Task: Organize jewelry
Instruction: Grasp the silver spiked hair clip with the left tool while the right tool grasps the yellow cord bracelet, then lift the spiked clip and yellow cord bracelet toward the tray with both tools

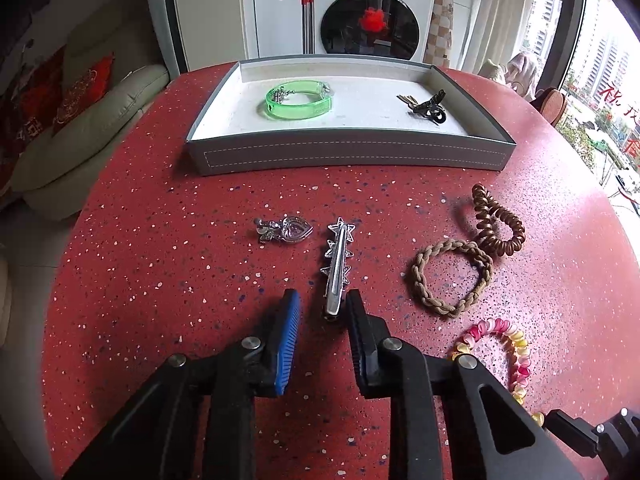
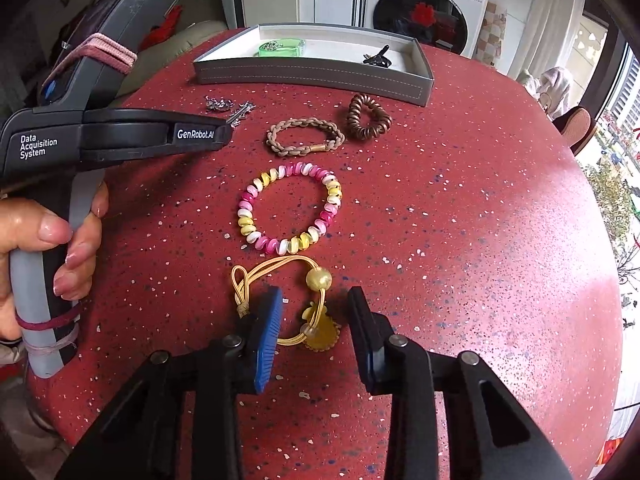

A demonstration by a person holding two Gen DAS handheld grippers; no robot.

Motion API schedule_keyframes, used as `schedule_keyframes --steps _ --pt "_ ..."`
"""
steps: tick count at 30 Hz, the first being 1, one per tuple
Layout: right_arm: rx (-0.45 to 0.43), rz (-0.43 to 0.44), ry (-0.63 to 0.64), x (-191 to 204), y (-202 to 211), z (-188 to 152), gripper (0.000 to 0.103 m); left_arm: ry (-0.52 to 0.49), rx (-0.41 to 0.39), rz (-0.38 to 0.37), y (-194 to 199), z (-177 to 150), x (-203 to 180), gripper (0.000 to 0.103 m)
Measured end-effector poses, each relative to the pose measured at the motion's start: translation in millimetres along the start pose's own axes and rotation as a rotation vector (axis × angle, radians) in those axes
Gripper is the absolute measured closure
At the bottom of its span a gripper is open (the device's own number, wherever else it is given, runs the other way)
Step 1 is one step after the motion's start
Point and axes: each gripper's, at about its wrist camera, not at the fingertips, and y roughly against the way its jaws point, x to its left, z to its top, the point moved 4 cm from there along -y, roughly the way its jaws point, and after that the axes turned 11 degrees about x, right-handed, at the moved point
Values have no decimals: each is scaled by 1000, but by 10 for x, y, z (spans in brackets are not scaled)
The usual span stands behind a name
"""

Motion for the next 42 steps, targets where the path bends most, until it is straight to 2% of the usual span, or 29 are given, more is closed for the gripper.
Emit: schedule_keyframes --steps 1,2,4,10,15,22,25,27,28,31,32,37,39,42 --pt "-2 2 3 21 2 -3 80 0 -1 -12 6 -6 13 63" --pt "-3 4 5 33 3 -3 86 -1 0 -16 9 -12 26 72" --pt "-6 -1 3 43 6 -8 86 -2 1 -39 22 -21 50 76" --pt "-13 22 -33 -19 21 -40 87 -15 -5 -79 61 -78 84 76" --pt "-33 54 -80 -160 96 -29 96 -23 -22 -110 167 -104 115 76" --pt "-47 71 -122 -284 141 6 97 -31 -39 -127 276 -112 168 76" --pt "-33 127 -109 -271 121 17 97 -29 -43 -126 288 -119 187 76" --pt "-28 134 -109 -269 109 7 96 -27 -43 -128 292 -129 194 76" --pt "-20 131 -104 -261 95 6 93 -28 -43 -129 292 -133 195 76" --pt "-7 112 -95 -227 55 -5 72 -28 -45 -132 297 -146 196 76" --pt "-3 105 -91 -217 37 -1 71 -29 -46 -133 300 -148 196 76" --pt "8 60 -69 -156 -16 37 72 -34 -59 -143 357 -164 194 76" --pt "4 35 -59 -131 -16 47 88 -37 -65 -148 390 -167 202 76" --pt "-13 44 -72 -139 15 42 89 -38 -77 -153 441 -170 212 76"
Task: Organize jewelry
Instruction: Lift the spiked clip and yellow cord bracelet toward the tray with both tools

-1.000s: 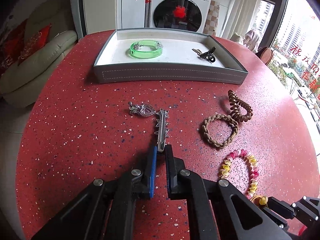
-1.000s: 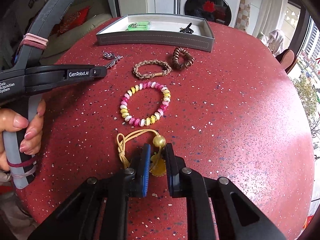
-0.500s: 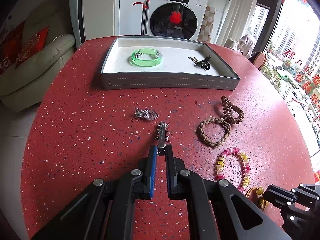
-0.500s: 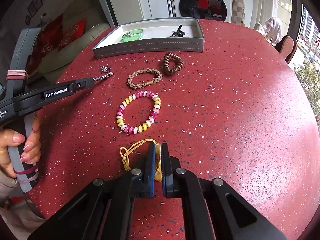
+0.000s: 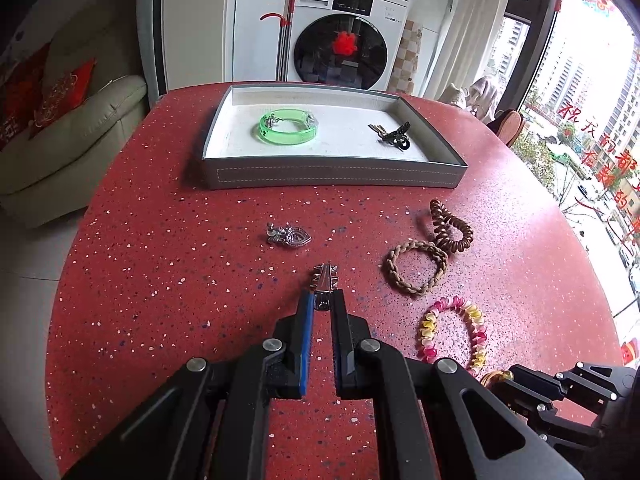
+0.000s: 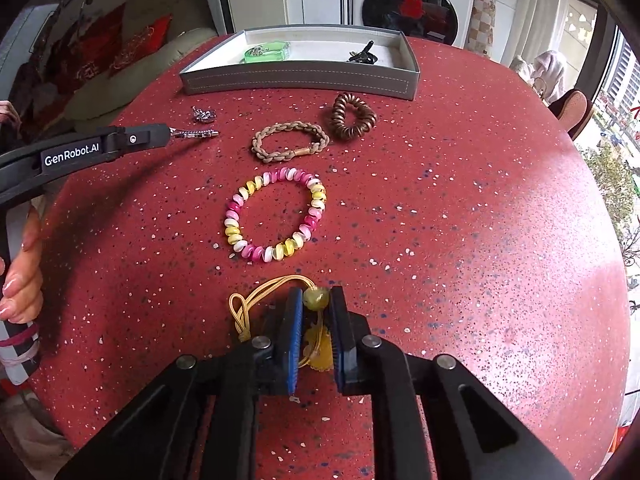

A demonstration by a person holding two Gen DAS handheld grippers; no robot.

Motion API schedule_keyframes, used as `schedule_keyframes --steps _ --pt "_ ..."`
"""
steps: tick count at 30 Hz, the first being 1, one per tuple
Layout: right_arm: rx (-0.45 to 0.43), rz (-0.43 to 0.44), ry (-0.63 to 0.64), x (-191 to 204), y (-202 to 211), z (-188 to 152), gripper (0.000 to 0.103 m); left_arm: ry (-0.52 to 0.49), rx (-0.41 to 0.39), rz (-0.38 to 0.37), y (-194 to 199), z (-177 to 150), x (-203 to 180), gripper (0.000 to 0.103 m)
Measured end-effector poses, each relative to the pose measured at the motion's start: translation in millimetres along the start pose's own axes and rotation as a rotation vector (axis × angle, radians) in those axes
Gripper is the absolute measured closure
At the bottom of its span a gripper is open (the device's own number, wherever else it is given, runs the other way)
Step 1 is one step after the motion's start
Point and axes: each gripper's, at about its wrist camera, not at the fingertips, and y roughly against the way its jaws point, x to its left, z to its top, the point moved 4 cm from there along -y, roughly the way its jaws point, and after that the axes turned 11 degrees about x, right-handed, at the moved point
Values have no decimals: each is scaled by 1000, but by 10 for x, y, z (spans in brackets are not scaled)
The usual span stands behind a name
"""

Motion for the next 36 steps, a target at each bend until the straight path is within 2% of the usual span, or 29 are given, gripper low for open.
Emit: schedule_keyframes --steps 8,22,34,35,36 --pt "-68 28 -52 -143 241 89 89 2 -18 -11 105 22 38 76" --pt "-175 91 -73 -236 602 490 89 13 -65 -41 365 259 67 76" --pt "-207 126 -69 -267 726 699 89 22 -85 -29 471 455 174 76" --pt "-212 129 -67 -272 747 745 89 15 -94 -27 499 494 169 85" --pt "-217 131 -63 -273 770 796 89 9 -101 -26 522 540 164 85"
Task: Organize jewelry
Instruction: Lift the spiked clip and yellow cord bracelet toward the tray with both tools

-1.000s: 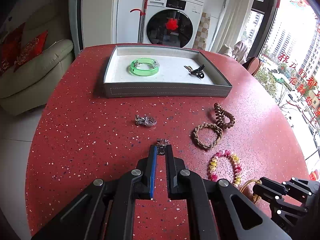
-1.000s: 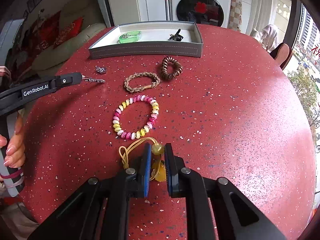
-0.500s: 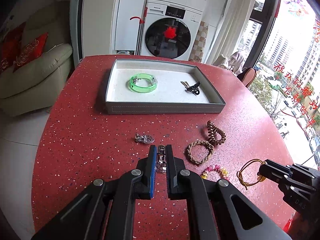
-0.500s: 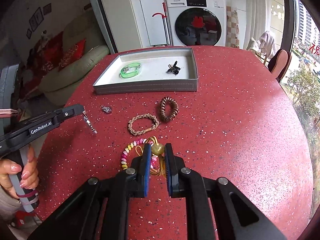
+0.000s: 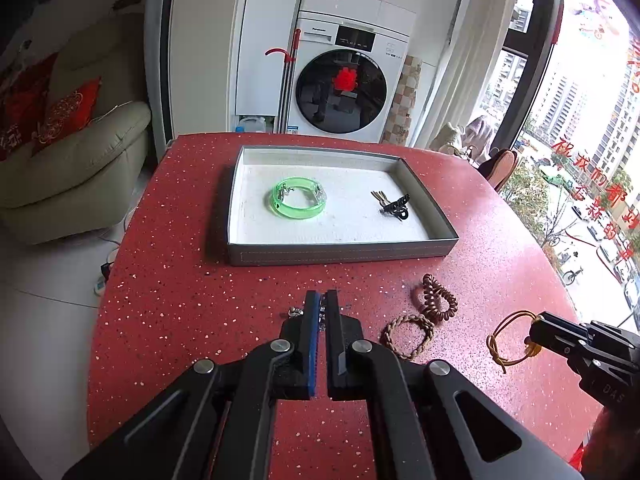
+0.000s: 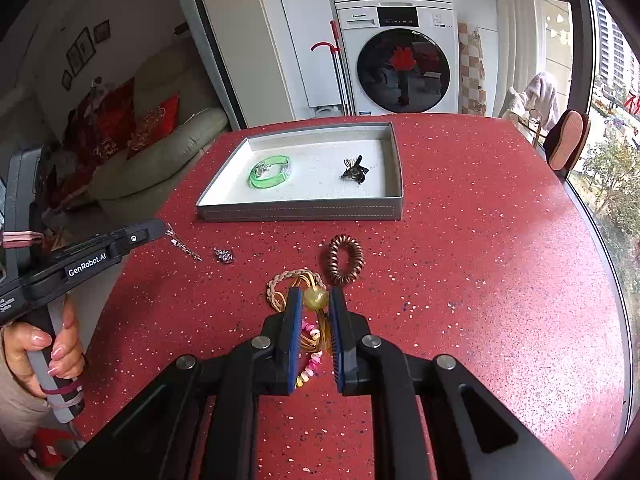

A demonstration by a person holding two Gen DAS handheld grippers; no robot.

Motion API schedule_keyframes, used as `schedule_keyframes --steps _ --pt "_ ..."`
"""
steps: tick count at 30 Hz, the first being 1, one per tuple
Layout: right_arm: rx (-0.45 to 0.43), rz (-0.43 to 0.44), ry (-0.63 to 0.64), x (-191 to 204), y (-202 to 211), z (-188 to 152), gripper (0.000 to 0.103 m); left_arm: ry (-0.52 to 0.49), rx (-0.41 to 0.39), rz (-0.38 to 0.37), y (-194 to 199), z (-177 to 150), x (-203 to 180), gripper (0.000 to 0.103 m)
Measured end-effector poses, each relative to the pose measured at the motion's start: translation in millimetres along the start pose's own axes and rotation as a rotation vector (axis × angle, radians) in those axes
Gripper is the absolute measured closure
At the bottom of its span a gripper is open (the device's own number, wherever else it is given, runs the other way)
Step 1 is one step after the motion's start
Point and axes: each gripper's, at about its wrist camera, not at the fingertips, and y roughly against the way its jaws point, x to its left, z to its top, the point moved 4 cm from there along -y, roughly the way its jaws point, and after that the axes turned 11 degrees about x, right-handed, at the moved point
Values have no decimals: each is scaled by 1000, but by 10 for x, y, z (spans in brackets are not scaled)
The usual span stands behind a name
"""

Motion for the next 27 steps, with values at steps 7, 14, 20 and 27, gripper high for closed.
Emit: schedule_keyframes --steps 7,14,20,27 --pt "-41 23 14 24 28 469 89 -17 -27 -6 20 413 15 85" --pt "-16 60 11 59 -123 471 89 -9 7 68 -152 305 99 84" --pt "33 76 -5 36 -264 279 89 18 138 89 -548 -129 148 84" --pt "40 72 -17 10 -246 207 89 -35 163 157 -711 -358 107 0"
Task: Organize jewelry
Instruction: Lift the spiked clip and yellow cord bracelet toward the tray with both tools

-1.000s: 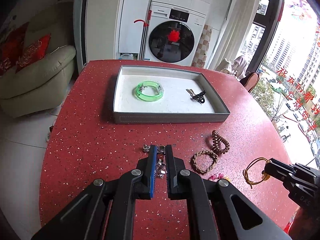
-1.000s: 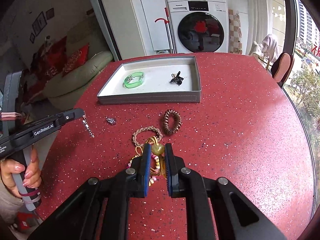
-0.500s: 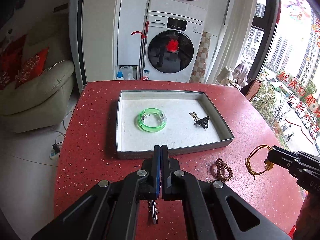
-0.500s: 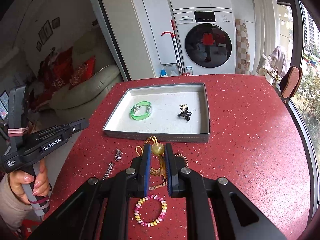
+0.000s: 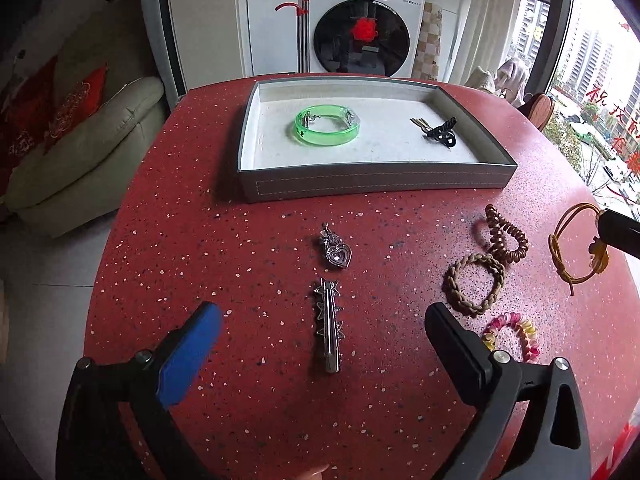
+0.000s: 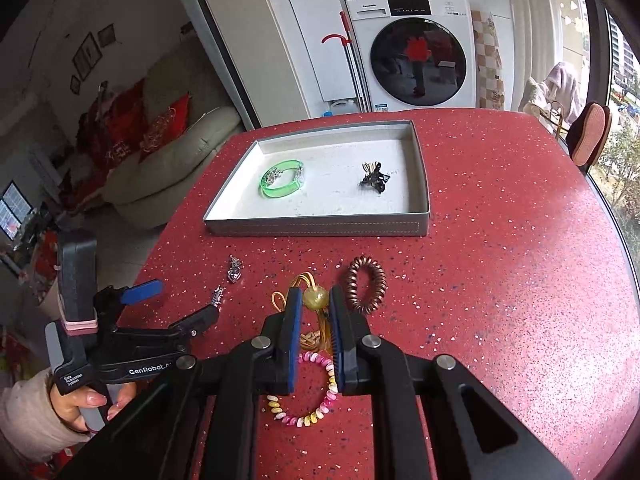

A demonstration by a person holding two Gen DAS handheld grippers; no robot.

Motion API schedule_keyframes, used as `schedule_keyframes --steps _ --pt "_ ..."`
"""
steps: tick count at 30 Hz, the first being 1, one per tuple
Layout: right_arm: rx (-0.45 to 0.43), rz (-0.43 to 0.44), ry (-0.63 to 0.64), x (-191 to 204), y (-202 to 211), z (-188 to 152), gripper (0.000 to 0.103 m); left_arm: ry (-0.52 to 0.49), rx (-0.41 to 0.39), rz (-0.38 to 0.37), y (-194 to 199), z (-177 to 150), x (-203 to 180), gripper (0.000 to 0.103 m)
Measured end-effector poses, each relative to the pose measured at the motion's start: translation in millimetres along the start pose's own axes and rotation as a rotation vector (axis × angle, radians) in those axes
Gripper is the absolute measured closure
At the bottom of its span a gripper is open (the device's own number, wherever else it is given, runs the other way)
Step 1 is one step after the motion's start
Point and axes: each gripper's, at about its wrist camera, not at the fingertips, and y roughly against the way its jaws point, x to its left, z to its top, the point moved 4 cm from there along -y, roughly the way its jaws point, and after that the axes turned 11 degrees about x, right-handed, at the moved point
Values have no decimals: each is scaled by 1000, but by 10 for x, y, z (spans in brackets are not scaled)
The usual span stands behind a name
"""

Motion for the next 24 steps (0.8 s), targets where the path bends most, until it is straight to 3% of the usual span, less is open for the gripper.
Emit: schedule_keyframes --steps 5,9,12,14,24 --pt "1 1 2 14 7 3 89 -3 27 36 -131 -3 22 0" --pt "1 1 8 56 21 4 89 -19 73 30 -255 -44 9 18" --pt "0 0 13 78 23 11 89 -29 77 11 -270 -70 -3 36" --pt "0 -1 15 100 18 19 89 -44 70 -1 -260 -70 -18 68" --pt "-10 0 17 116 16 144 89 -24 -3 -112 49 45 -16 68"
